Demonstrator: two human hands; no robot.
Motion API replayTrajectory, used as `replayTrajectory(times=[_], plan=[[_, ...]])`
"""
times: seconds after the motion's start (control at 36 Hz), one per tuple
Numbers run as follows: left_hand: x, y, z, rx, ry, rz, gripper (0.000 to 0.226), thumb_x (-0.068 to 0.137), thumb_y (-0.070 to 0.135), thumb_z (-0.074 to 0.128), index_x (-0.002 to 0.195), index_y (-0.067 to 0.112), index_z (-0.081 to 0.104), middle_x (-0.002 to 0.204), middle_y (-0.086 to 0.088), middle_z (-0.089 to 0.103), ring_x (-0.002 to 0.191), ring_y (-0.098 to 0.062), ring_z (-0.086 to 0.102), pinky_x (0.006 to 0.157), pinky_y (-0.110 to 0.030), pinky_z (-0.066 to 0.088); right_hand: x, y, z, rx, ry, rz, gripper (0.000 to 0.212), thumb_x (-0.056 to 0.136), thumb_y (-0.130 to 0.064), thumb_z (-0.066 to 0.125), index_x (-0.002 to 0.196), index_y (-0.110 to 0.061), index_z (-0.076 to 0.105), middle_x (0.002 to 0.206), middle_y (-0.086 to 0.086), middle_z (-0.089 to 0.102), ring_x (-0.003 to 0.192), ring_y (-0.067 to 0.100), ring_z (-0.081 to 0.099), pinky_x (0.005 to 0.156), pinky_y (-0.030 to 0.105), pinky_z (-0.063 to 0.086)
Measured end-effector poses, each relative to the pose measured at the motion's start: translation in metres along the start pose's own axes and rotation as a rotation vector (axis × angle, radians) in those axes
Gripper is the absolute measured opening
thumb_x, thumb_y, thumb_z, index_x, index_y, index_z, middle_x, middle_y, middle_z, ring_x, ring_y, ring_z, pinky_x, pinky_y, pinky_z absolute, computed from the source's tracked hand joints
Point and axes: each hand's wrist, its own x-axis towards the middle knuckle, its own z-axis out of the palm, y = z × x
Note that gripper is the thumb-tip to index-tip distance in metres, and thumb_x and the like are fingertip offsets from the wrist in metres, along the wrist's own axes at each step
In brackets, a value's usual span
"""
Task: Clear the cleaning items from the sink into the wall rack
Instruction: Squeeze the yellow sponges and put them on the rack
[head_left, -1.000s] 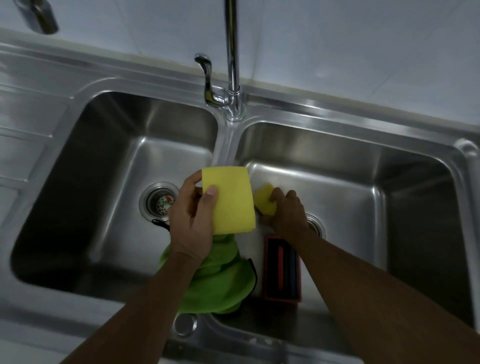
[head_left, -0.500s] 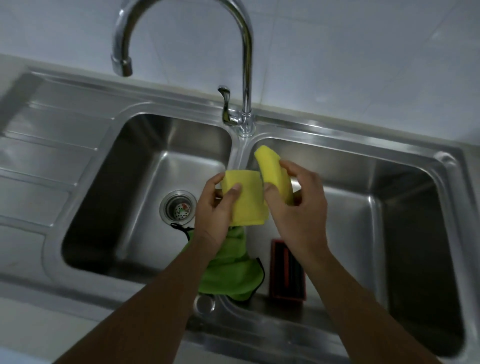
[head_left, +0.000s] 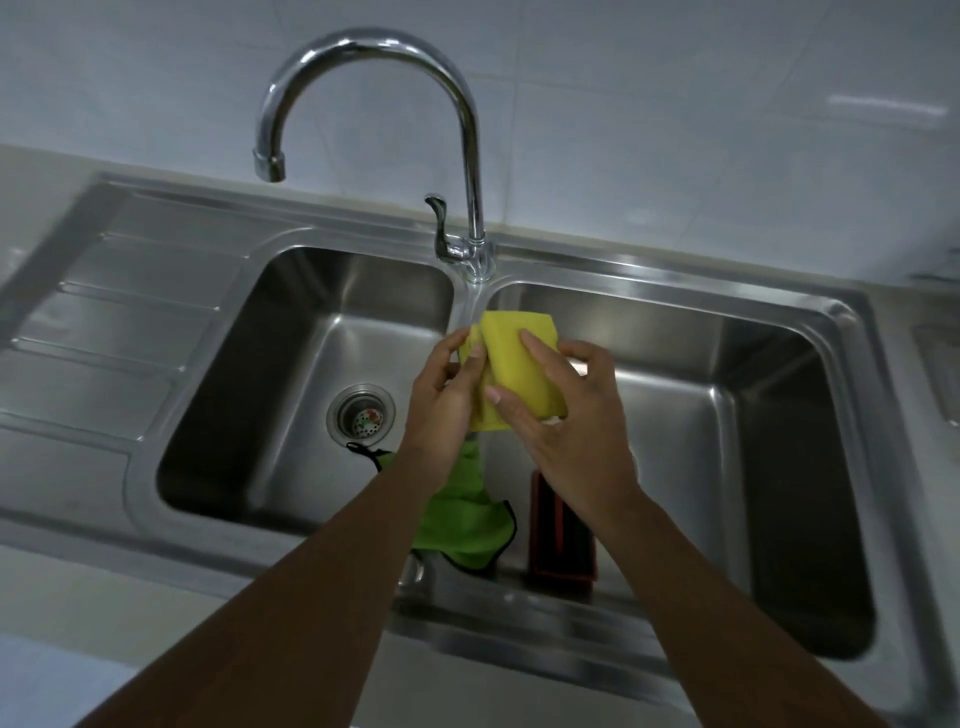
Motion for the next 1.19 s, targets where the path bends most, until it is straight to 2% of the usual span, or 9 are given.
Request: replayTrajectory(times=[0.14, 0.25, 0.36, 0.47, 0.58, 0.69, 0.81, 0.97, 1.19], plan=[[-0.009, 0.005, 0.022, -0.015, 0.008, 0.022, 0.027, 0.102, 0.03, 0.047, 0.124, 0.027, 0.062, 0.119, -0.004, 0.067, 0.112, -0.023, 0.064, 0.098, -0.05, 0.052, -0.005, 0.008, -0.019, -0.091, 0.046, -0.084, 0.066, 0.082, -0.06, 0.064, 0.135, -0.021, 0.059, 0.143, 0.004, 0.041, 0.13, 0.022, 0.045, 0.102, 0.041, 0.049], [-0.012, 0.008, 0.05, -0.055, 0.008, 0.025, 0.026, 0.1, 0.02, 0.05, 0.12, 0.026, 0.065, 0.117, -0.008, 0.069, 0.114, -0.029, 0.063, 0.102, -0.053, 0.048, -0.012, 0.016, -0.031, -0.16, 0.061, -0.161, 0.06, 0.097, -0.04, 0.055, 0.145, -0.007, 0.045, 0.158, 0.007, 0.034, 0.147, 0.03, 0.03, 0.113, 0.046, 0.039], [-0.016, 0.008, 0.079, -0.043, -0.012, 0.021, 0.026, 0.096, 0.022, 0.053, 0.113, 0.034, 0.068, 0.117, -0.007, 0.07, 0.113, -0.029, 0.065, 0.1, -0.053, 0.05, -0.016, 0.028, -0.049, -0.241, 0.071, -0.205, 0.061, 0.1, -0.043, 0.046, 0.153, -0.014, 0.032, 0.162, 0.01, 0.025, 0.151, 0.033, 0.017, 0.119, 0.053, 0.025], [-0.021, 0.01, 0.115, -0.08, -0.033, 0.019, 0.029, 0.097, 0.014, 0.053, 0.122, 0.016, 0.066, 0.12, -0.014, 0.069, 0.11, -0.03, 0.066, 0.099, -0.048, 0.052, -0.014, 0.042, -0.08, -0.264, 0.067, -0.213, 0.075, 0.088, -0.046, 0.06, 0.153, -0.022, 0.031, 0.163, 0.008, 0.02, 0.152, 0.023, 0.016, 0.118, 0.057, 0.019], [-0.026, 0.017, 0.157, -0.126, -0.109, -0.013, 0.031, 0.101, 0.017, 0.046, 0.127, 0.009, 0.062, 0.104, -0.007, 0.07, 0.089, -0.022, 0.065, 0.071, -0.032, 0.056, -0.01, 0.062, -0.117, -0.172, 0.136, -0.139, 0.083, 0.075, -0.033, 0.075, 0.149, -0.031, 0.036, 0.163, 0.001, 0.02, 0.142, 0.022, 0.035, 0.106, 0.039, 0.044], [-0.034, 0.026, 0.199, -0.124, -0.258, -0.02, 0.035, 0.105, 0.025, 0.038, 0.133, 0.014, 0.056, 0.1, -0.008, 0.068, 0.08, -0.018, 0.067, 0.073, -0.033, 0.056, 0.002, 0.087, -0.162, -0.134, 0.238, -0.104, 0.081, 0.071, -0.025, 0.079, 0.145, -0.029, 0.045, 0.158, 0.0, 0.028, 0.137, 0.014, 0.04, 0.098, 0.022, 0.043], [-0.038, 0.03, 0.25, 0.091, -0.343, 0.058, 0.039, 0.102, 0.034, 0.043, 0.138, 0.021, 0.05, 0.112, -0.012, 0.066, 0.095, -0.024, 0.066, 0.085, -0.036, 0.057, 0.012, 0.119, -0.214, -0.16, 0.348, -0.089, 0.082, 0.069, -0.022, 0.08, 0.144, -0.021, 0.047, 0.155, 0.008, 0.034, 0.139, 0.019, 0.04, 0.106, 0.03, 0.044], [-0.046, 0.012, 0.316, 0.682, -0.548, 0.429, 0.046, 0.096, 0.026, 0.041, 0.14, 0.019, 0.052, 0.123, -0.006, 0.067, 0.112, -0.019, 0.064, 0.099, -0.034, 0.05, 0.021, 0.173, -0.295, -0.217, 0.513, 0.014, 0.089, 0.066, -0.022, 0.075, 0.147, -0.015, 0.037, 0.152, 0.011, 0.036, 0.136, 0.024, 0.042, 0.106, 0.034, 0.042], [-0.056, 0.004, 0.392, 1.07, -0.691, 0.484, 0.058, 0.098, 0.014, 0.041, 0.154, 0.017, 0.027, 0.159, -0.006, 0.031, 0.145, -0.023, 0.033, 0.113, -0.027, 0.028, 0.026, 0.238, -0.355, -0.376, 0.418, 0.171, 0.088, 0.068, -0.013, 0.075, 0.145, -0.021, 0.033, 0.14, 0.017, 0.037, 0.119, 0.04, 0.048, 0.094, 0.056, 0.048]])
